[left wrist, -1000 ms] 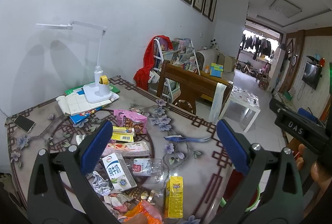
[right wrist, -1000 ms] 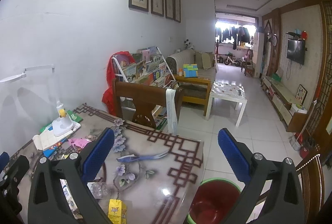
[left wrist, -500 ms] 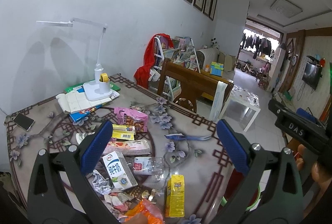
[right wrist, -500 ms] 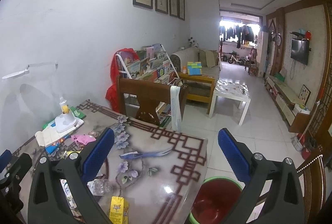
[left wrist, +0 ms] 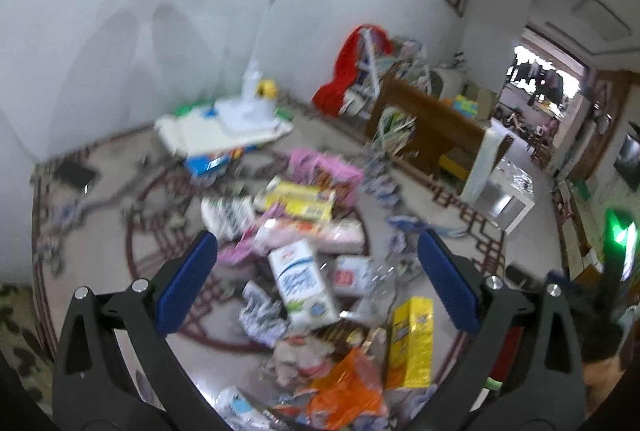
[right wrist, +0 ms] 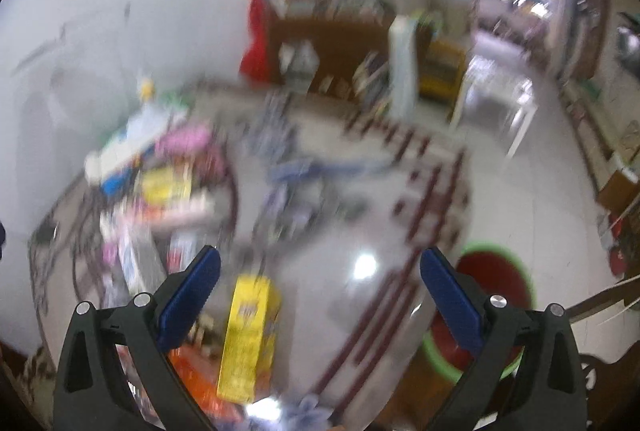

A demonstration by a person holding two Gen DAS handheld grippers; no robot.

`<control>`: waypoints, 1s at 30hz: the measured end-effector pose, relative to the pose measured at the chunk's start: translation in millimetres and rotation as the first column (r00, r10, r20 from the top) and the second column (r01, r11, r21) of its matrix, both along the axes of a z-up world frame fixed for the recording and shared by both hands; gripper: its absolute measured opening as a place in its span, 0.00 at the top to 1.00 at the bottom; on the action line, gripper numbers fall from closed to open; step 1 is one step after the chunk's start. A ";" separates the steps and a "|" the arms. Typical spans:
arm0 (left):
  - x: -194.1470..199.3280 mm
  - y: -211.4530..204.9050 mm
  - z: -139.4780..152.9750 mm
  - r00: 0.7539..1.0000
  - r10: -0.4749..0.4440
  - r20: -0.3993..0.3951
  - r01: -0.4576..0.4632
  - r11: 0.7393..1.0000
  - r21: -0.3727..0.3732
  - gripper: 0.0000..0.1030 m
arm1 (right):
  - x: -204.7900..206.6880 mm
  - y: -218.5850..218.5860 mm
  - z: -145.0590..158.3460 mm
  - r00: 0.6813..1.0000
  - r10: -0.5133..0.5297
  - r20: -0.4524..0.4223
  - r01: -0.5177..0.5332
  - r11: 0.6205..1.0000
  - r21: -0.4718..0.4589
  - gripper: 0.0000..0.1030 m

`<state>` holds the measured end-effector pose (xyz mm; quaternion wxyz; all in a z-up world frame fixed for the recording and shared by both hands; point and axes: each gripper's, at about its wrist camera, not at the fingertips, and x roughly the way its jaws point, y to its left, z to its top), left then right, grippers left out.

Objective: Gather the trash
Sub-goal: 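Grasp the white milk carton with the left tool while the right tool grasps the yellow tea carton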

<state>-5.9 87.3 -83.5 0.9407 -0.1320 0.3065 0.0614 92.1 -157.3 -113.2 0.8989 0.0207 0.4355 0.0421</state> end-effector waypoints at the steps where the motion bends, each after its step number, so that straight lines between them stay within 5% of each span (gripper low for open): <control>1: 3.0 6.2 -5.6 1.000 0.007 -0.018 -0.008 1.000 -0.013 0.05 | 3.2 5.9 -12.8 0.999 0.024 -0.047 -0.024 1.000 0.002 0.07; 6: 27.3 15.9 -34.8 0.994 -0.024 -0.106 0.015 0.996 -0.089 0.13 | 12.0 35.1 -74.9 0.945 0.164 -0.285 -0.139 0.985 0.104 0.38; 9: 52.6 12.5 -54.0 0.986 -0.057 -0.160 0.038 0.992 -0.117 0.13 | 13.4 40.8 -97.1 0.914 0.176 -0.367 -0.130 0.981 0.148 0.38; 13: 84.7 9.6 -78.5 0.972 -0.071 -0.223 0.047 0.992 -0.113 0.14 | 13.8 48.1 -105.7 0.899 0.206 -0.386 -0.165 0.977 0.136 0.41; 17: 105.7 17.2 -104.8 0.951 -0.064 -0.303 0.016 0.987 -0.159 0.19 | 17.7 52.8 -121.0 0.860 0.251 -0.445 -0.197 0.967 0.164 0.64; 21: 113.7 15.1 -115.6 0.939 -0.071 -0.336 0.018 0.987 -0.158 0.21 | 19.4 49.7 -122.3 0.847 0.285 -0.449 -0.197 0.952 0.233 0.66; 28: 128.5 14.7 -142.2 0.907 -0.083 -0.413 0.002 0.981 -0.193 0.22 | 18.6 35.8 -89.8 0.882 0.308 -0.356 -0.208 0.934 0.292 0.66; 30: 130.3 15.3 -149.3 0.899 -0.076 -0.432 -0.013 0.980 -0.199 0.37 | 17.1 32.5 -81.0 0.892 0.303 -0.334 -0.211 0.935 0.285 0.66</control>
